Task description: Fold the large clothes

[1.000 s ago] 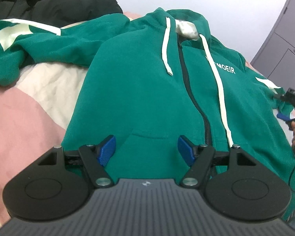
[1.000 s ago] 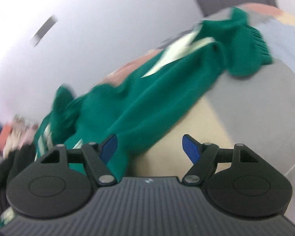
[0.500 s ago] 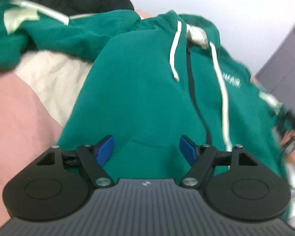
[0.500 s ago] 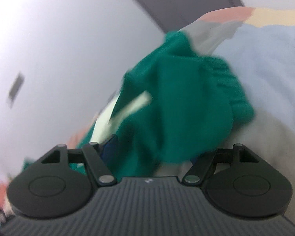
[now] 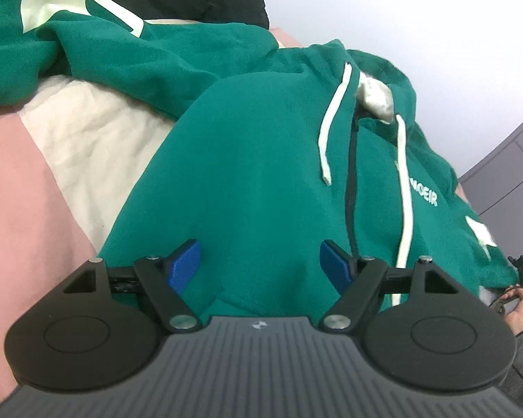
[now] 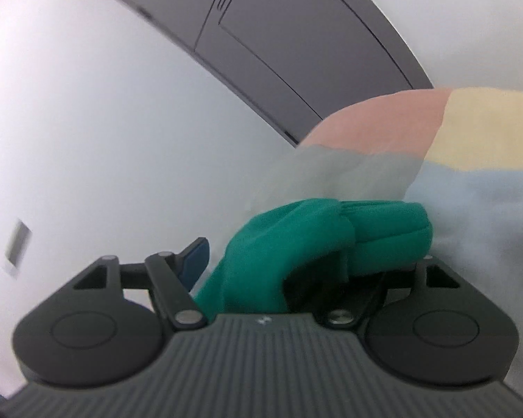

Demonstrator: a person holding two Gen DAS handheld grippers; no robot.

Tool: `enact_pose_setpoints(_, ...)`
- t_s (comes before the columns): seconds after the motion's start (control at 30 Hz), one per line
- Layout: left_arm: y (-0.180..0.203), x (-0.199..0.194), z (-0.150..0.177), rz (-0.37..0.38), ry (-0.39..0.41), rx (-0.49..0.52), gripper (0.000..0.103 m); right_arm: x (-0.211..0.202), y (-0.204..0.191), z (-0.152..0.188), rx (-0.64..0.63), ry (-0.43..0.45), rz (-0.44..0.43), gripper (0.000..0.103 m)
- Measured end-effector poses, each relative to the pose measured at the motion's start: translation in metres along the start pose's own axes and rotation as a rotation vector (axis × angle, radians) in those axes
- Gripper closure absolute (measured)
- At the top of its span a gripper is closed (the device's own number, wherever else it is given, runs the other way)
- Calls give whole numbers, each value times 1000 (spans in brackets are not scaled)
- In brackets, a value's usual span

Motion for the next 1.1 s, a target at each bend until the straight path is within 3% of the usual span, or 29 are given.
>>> enact_pose_setpoints(0.1, 0, 3, 0, -18, -4, 23, 24, -3, -1, -2, -93, 23, 76, 75)
enact_pose_setpoints(0.2, 2, 4, 2, -51, -7, 67, 24, -8, -7, -12, -180, 49, 117, 88)
enact_pose_setpoints(0.33, 4, 6, 7, -93, -5, 99, 24, -17, -25, -23, -368, 102, 203, 89)
enact_pose_setpoints(0.47, 11, 7, 9, -119, -18, 148, 24, -38, -36, -38, -442, 135, 193, 89)
enact_pose_setpoints(0.6, 7, 1, 9, -169, -10, 154, 24, -86, -73, -35, -529, 180, 118, 89)
enact_pose_setpoints(0.77, 7, -24, 8, -113, 28, 91, 24, -171, -133, -14, -708, 278, -7, 89)
enact_pose_setpoints(0.87, 12, -37, 6, -83, 56, 83, 23, -220, -181, 11, -835, 338, -85, 89)
enact_pose_setpoints(0.93, 14, -39, 9, -25, 33, 66, 23, -256, -213, 29, -906, 371, -148, 89)
enact_pose_setpoints(1.1, 14, -49, 16, 16, 34, 83, 23, -340, -272, 89, -1085, 435, -283, 89)
Point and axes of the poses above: each gripper's, at about its wrist camera, not at the fingertips, and x roughly the way its jaws point, y to its right, z to its underside, the point moved 4 cm from there along x, roughly the way its jaws point, and after that the axes turned 10 degrees about z, right-handed, at the moved point
